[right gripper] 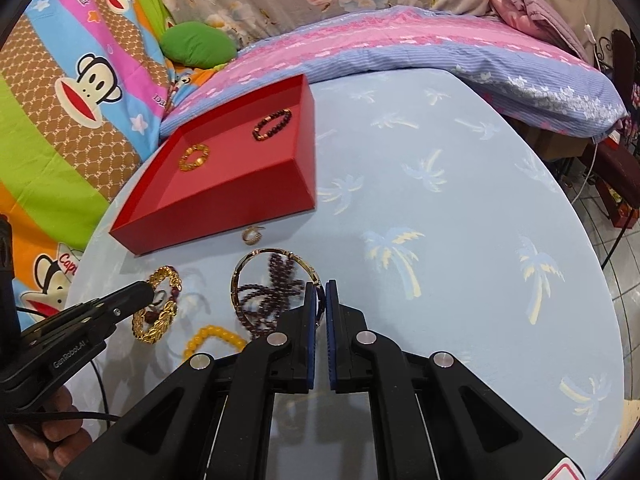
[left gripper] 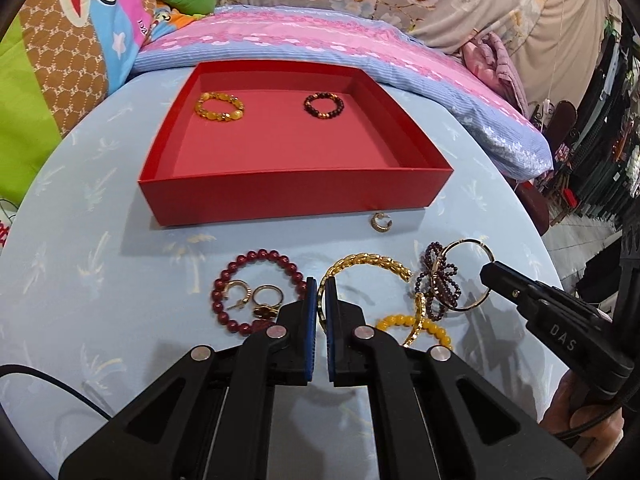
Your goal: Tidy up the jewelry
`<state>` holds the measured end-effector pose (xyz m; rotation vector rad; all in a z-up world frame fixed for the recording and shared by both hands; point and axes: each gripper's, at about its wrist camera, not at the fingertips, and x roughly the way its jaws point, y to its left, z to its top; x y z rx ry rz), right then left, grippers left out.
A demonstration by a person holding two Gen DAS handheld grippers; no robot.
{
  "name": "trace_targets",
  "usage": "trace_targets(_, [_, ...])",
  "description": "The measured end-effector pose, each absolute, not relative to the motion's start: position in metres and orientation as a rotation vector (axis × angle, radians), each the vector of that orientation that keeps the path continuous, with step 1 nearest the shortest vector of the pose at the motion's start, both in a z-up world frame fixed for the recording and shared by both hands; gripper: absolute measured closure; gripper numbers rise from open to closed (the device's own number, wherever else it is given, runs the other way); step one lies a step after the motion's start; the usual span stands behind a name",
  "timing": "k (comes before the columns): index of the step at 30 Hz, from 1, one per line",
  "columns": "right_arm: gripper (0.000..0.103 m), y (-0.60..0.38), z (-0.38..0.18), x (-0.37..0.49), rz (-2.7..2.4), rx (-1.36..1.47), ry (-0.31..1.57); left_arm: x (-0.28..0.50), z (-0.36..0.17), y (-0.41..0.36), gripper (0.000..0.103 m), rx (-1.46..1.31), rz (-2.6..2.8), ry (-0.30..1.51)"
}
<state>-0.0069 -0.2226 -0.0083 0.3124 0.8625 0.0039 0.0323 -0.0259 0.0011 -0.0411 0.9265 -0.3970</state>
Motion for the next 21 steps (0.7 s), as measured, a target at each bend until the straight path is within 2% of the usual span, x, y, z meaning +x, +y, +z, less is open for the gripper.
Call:
trace_targets(10, [0.098, -0.199, 0.021, -0.005, 0.058, 0.278, 0.801, 0.032, 0.012, -0.012, 0.099, -0.063, -0.376, 0.907])
trace_targets(21, [0.098, -0.190, 0.035, 0.037, 0.069, 0.227, 0.756, 0.059, 0.038, 0.002, 0.099, -0.064, -0.340, 0.832])
